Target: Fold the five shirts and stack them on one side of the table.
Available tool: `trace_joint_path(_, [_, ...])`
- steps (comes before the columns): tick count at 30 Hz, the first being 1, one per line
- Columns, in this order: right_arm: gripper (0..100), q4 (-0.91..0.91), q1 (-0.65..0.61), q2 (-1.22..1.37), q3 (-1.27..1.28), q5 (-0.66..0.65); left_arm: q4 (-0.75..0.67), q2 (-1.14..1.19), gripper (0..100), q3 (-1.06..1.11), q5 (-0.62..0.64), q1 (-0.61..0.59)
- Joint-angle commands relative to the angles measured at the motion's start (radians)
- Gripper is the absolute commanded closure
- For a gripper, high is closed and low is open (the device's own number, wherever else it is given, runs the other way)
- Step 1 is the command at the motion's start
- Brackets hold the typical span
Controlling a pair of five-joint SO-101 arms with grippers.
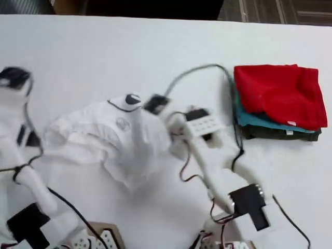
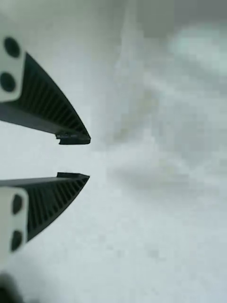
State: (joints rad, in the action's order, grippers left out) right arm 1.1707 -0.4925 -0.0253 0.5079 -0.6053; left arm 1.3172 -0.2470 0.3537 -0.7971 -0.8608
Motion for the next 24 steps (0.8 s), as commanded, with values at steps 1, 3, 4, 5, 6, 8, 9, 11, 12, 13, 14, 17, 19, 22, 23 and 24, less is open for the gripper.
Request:
trace_joint_path(1, [88.5, 0.119, -0.156, -0.015, -0.152, 0.012, -0.043, -0.04, 74, 0.035, -0.009, -0.127])
trace_joint_path(3, [88.1, 0.162, -0.239, -0.013, -0.212, 0.012, -0.043, -0.04, 74, 0.048, -0.009, -0.181])
trace_joint_path(4, [86.7, 0.174, -0.275, -0.013, -0.236, 0.015, -0.043, -0.04, 74, 0.05, -0.009, -0.206])
trace_joint_path(5, [84.6, 0.18, -0.309, -0.013, -0.259, 0.032, -0.043, -0.04, 74, 0.05, -0.009, -0.227])
trace_joint_path(6, [82.4, 0.18, -0.338, -0.013, -0.278, 0.061, -0.043, -0.04, 74, 0.05, -0.009, -0.245])
trace_joint_path(8, [78.5, 0.177, -0.392, -0.005, -0.299, 0.092, -0.043, -0.04, 74, 0.05, -0.011, -0.276])
trace_joint_path(9, [77.4, 0.174, -0.417, -0.004, -0.298, 0.097, -0.043, -0.04, 74, 0.05, -0.014, -0.29])
trace_joint_path(11, [77.2, 0.153, -0.466, 0.007, -0.279, 0.104, -0.043, -0.04, 74, 0.048, -0.017, -0.311])
trace_joint_path(12, [77.2, 0.145, -0.487, 0.016, -0.27, 0.104, -0.043, -0.04, 74, 0.048, -0.017, -0.321])
trace_joint_path(13, [77.2, 0.13, -0.506, 0.028, -0.258, 0.104, -0.043, -0.04, 74, 0.045, -0.018, -0.325])
trace_joint_path(14, [77.2, 0.111, -0.519, 0.042, -0.242, 0.107, -0.043, -0.04, 74, 0.045, -0.018, -0.33])
trace_joint_path(17, [77.2, 0.025, -0.524, 0.104, -0.21, 0.155, -0.043, -0.04, 74, 0.044, -0.018, -0.325])
trace_joint_path(19, [77.2, -0.033, -0.51, 0.156, -0.196, 0.169, -0.043, -0.04, 74, 0.047, -0.017, -0.322])
trace_joint_path(22, [77.2, -0.087, -0.458, 0.245, -0.207, 0.167, -0.043, -0.04, 74, 0.047, -0.017, -0.322])
trace_joint_path(23, [77.2, -0.094, -0.432, 0.274, -0.218, 0.167, -0.043, -0.04, 74, 0.048, -0.017, -0.322])
trace_joint_path(24, [77.3, -0.097, -0.404, 0.3, -0.23, 0.167, -0.043, -0.04, 74, 0.048, -0.017, -0.322])
